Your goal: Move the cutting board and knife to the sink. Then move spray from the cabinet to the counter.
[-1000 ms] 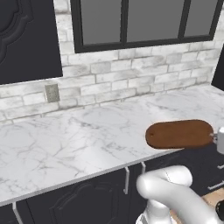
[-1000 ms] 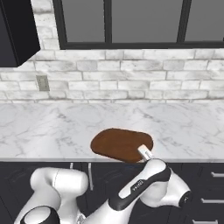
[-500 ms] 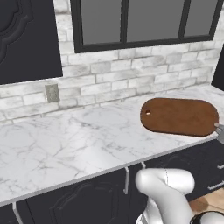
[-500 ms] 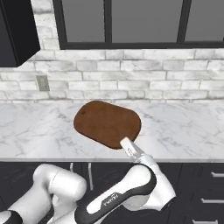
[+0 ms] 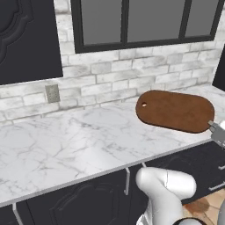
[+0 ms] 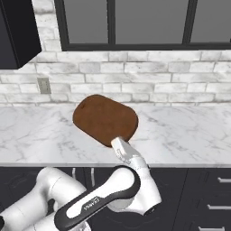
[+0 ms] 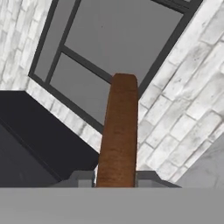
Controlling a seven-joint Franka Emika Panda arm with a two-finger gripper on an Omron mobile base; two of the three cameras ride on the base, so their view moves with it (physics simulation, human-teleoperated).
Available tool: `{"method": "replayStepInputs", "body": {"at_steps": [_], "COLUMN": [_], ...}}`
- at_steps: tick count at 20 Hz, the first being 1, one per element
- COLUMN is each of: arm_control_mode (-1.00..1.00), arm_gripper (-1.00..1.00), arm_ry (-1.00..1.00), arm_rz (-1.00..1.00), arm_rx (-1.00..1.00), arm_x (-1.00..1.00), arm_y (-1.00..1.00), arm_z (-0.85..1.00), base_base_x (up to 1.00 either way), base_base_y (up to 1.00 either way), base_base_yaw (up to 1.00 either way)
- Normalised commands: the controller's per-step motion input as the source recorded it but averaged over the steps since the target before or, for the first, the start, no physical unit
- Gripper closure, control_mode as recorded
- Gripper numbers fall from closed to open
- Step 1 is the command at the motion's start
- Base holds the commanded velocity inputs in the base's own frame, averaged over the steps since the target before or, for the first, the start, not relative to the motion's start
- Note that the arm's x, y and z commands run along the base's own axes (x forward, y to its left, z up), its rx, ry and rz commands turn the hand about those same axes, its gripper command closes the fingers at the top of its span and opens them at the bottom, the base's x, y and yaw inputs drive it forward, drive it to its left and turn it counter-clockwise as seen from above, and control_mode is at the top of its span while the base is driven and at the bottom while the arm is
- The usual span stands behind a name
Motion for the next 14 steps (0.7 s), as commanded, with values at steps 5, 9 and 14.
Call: {"method": "replayStepInputs", "body": {"at_steps": [5,9,14], "arm_control_mode": [-1.0,-1.0,-1.0], "arm_gripper": [1.0,1.0,1.0], "arm_ry": [0.0,0.03,0.15], "arm_rz": [0.0,0.35,0.73], "arm_rx": [0.0,-0.03,-0.02], "arm_x": [-0.02,-0.46,-0.34], "arm_y": [0.01,0.43,0.66], "arm_z": [0.0,-0.15,-0.37], "base_base_x": [0.0,0.0,0.0], "base_base_y": [0.0,0.0,0.0], "base_base_yaw": [0.0,0.0,0.0]}}
